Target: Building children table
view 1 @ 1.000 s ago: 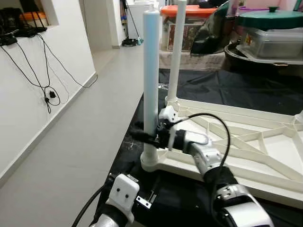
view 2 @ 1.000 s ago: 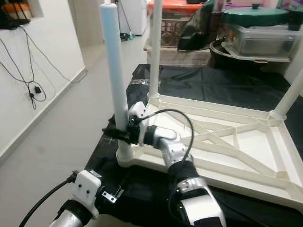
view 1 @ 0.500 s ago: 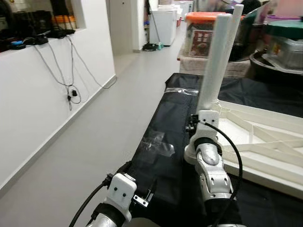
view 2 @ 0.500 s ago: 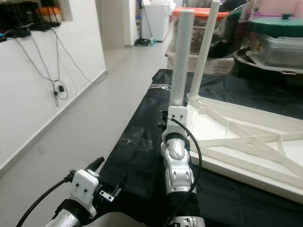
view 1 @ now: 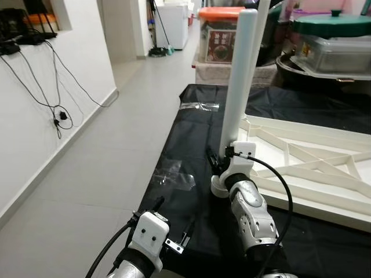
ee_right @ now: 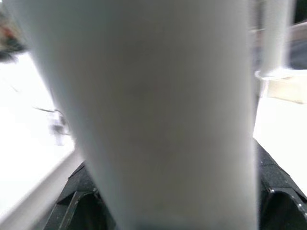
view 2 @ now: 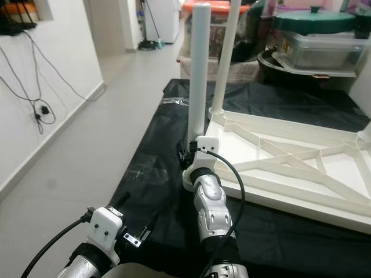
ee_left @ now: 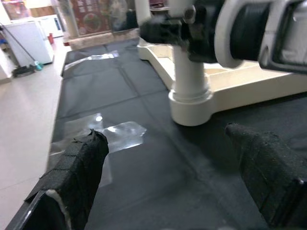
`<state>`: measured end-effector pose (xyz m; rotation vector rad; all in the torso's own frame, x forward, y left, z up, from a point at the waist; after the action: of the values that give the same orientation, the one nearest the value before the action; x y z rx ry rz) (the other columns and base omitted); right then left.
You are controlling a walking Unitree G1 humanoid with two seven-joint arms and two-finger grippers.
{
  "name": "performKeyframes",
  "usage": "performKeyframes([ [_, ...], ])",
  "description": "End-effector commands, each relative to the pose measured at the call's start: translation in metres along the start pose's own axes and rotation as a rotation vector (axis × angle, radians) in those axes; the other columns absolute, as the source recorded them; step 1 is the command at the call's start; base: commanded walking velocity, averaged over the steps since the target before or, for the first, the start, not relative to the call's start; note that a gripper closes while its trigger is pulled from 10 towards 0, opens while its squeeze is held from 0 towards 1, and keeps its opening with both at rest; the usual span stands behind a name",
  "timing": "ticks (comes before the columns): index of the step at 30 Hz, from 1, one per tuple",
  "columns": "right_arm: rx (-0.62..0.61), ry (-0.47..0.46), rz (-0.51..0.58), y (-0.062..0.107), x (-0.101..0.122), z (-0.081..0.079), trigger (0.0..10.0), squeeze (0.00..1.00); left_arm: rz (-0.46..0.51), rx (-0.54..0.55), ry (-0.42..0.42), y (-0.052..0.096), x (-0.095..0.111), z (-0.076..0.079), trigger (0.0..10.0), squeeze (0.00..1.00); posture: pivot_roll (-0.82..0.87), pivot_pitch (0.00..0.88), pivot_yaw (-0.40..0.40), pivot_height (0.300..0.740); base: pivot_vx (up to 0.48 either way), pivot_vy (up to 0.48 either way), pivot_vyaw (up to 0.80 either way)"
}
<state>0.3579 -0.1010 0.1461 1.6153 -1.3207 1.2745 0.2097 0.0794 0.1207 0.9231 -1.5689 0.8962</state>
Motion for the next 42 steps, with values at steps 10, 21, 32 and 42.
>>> performKeyframes([
  [10,1.124,-0.058,-0.463,0.025,0.002,-0.028,10.0,0.0,-0.018,-0.001,0.003,0.0,-0.004,-0.001,10.0,0.0,-0.02,0.004,0.002,0.74,0.0,0.0,0.0],
  [21,1.269,-0.019,-0.47,0.017,-0.004,-0.053,0.0,0.0,-0.018,0.005,0.002,0.001,-0.004,0.0,10.0,0.0,0.0,0.01,-0.006,0.74,0.0,0.0,0.0],
  [32,1.115,0.023,-0.381,0.014,-0.011,-0.052,0.0,0.0,-0.019,0.005,0.008,0.001,-0.004,0.001,10.0,0.0,-0.01,0.012,-0.008,0.74,0.0,0.0,0.0],
  [42,-0.253,0.159,-0.096,-0.001,-0.003,0.026,0.0,0.0,-0.022,-0.01,0.008,0.001,-0.006,0.0,10.0,0.0,-0.03,0.0,0.003,0.74,0.0,0.0,0.0],
])
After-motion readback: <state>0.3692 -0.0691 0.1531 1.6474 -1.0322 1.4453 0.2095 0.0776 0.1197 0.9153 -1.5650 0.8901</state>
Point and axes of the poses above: a point about 5 cm out from each wrist's last joint towards the gripper, its own y axis pointing back from the gripper into the wrist, its own x axis along the axis of the wrist's last joint, z = x × y, the point moved 2 cm from there along -y, pointing out of the wrist towards the gripper, and after that the axes turned 5 degrees about -y, right-handed, at the moved point
